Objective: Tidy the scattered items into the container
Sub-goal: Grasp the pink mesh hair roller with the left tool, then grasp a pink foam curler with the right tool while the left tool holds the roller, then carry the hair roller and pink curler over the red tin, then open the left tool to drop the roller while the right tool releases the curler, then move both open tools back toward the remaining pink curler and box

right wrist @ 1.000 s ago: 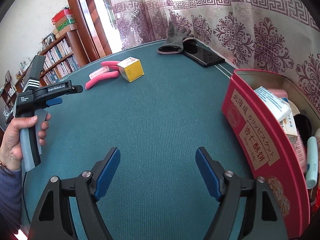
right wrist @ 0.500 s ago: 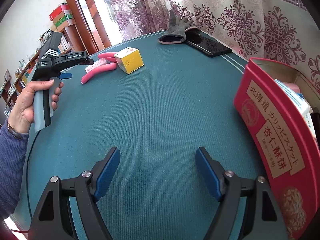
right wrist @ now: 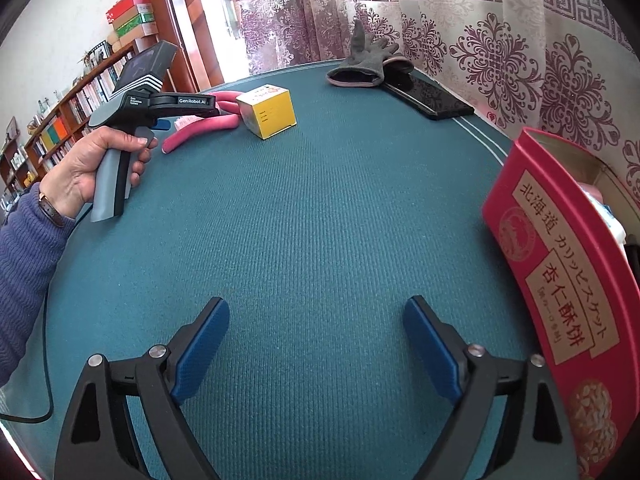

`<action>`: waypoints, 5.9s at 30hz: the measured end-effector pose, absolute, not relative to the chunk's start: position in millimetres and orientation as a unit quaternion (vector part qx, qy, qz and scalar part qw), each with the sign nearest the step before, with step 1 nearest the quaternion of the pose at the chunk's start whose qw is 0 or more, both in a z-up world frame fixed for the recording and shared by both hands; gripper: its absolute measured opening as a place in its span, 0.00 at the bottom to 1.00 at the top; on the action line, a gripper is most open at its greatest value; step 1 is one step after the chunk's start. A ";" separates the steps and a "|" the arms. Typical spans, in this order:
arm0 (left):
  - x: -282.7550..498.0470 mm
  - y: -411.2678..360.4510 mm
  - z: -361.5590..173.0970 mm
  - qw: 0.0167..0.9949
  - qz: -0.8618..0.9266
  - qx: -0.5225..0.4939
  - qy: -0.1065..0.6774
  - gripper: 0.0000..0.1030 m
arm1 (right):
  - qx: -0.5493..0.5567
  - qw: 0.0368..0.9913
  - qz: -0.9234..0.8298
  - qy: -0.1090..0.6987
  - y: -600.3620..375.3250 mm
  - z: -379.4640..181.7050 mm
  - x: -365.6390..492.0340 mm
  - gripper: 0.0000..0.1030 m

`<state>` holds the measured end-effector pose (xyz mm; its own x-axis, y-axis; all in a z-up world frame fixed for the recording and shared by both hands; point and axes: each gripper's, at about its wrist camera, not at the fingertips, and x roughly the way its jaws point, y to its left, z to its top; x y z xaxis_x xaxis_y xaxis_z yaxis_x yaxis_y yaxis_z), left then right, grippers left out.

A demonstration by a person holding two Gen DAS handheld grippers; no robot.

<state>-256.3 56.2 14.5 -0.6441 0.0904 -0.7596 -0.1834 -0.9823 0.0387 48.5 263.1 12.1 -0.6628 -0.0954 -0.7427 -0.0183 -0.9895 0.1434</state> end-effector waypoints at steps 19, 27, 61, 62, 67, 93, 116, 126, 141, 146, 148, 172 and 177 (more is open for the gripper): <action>-185.3 2.3 34.2 0.062 0.916 -0.395 0.016 0.31 | 0.419 0.028 -0.905 -0.073 263.5 17.0 42.0 0.89; -157.0 -6.8 35.3 0.079 0.918 -0.389 -0.007 0.31 | 0.365 0.055 -0.928 -0.050 244.4 50.5 -8.5 0.89; -183.2 -10.6 16.6 0.094 0.908 -0.407 -0.032 0.32 | 0.494 0.161 -0.854 0.029 203.3 53.8 -292.6 0.67; -183.8 -11.0 16.7 0.095 0.908 -0.407 -0.034 0.32 | 0.503 0.166 -0.848 0.030 201.2 50.1 -297.5 0.64; -185.7 -9.8 17.1 0.093 0.908 -0.407 -0.030 0.32 | 0.504 0.152 -0.843 0.105 182.5 36.4 -296.3 0.49; -97.0 41.0 83.9 0.145 0.926 -0.349 0.002 0.30 | 0.355 0.116 -0.927 -0.035 249.6 117.5 -99.6 0.29; -3.5 92.0 101.3 0.214 0.916 -0.339 0.020 0.30 | 0.293 0.009 -0.955 -0.051 295.0 124.3 74.3 0.29; 19.1 137.4 99.3 0.259 0.902 -0.342 0.037 0.30 | 0.310 -0.118 -0.938 -0.100 388.9 104.0 141.6 0.29; 38.1 188.3 104.0 0.304 0.887 -0.340 0.071 0.30 | 0.321 -0.108 -0.931 -0.139 409.5 76.1 163.2 0.46; 46.8 219.6 106.3 0.344 0.870 -0.344 0.079 0.30 | 0.304 -0.126 -0.937 -0.119 406.5 78.0 178.5 0.46; 52.9 235.7 108.2 0.362 0.863 -0.341 0.088 0.30 | 0.297 -0.132 -0.939 -0.113 406.0 78.5 183.7 0.48; 46.0 290.2 111.6 0.386 0.850 -0.350 0.083 0.80 | 0.276 -0.176 -0.938 -0.114 418.4 75.9 200.2 0.60; 44.8 269.5 103.0 0.355 0.863 -0.349 0.087 0.98 | 0.276 -0.167 -0.941 -0.104 405.8 78.0 195.0 0.68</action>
<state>44.8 269.5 103.0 -0.5042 0.5524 -0.6638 -0.6732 -0.7329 -0.0985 195.0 405.8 78.0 -0.7922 0.2570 -0.5535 -0.3714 -0.9227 0.1032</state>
